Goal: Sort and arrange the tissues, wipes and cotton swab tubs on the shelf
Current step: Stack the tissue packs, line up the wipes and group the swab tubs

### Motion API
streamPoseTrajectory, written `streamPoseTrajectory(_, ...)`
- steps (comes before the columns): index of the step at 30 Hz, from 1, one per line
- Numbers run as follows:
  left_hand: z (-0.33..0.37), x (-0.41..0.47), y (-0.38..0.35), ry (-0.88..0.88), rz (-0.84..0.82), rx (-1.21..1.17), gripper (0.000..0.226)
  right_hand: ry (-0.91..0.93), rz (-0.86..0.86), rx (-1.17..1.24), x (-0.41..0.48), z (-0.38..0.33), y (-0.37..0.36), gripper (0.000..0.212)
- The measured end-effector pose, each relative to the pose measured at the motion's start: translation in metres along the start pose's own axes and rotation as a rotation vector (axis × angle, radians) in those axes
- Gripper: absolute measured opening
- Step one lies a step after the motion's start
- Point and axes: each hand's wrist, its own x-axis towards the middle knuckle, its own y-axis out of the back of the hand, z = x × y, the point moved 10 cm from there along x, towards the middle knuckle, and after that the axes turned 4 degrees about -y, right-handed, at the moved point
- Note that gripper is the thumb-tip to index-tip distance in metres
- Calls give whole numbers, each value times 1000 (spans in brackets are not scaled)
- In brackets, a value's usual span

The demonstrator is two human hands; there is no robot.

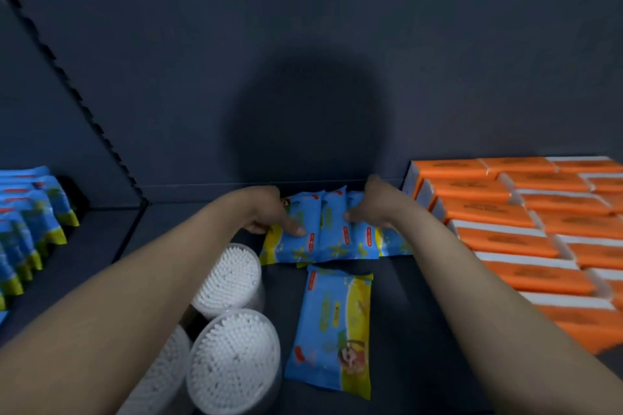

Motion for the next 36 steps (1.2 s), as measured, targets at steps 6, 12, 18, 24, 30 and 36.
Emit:
streamPoseTrajectory(6, 6, -2, 1, -26, -24, -174, 24, -32, -2, 117, 8, 5, 1, 21)
streamPoseTrajectory(12, 14, -14, 26, -159, -5, -340, 26, -69, 107, 247, -7, 2, 20, 28)
streamPoseTrajectory(18, 19, -40, 69, -386, 66, -567, 46, -133, 431, 234, -52, -5, 61, 18)
streamPoseTrajectory(24, 7, -88, 112, -589, 114, -684, 68, -53, 523, 421, -86, -47, 57, 24)
streamPoseTrajectory(30, -47, -124, 153, -591, 169, -809, 32, -58, 380, 734, -100, -103, 15, 14)
streamPoseTrajectory(36, -128, -174, 204, -552, 420, -874, 14, 198, 113, 855, -108, -199, -21, 11)
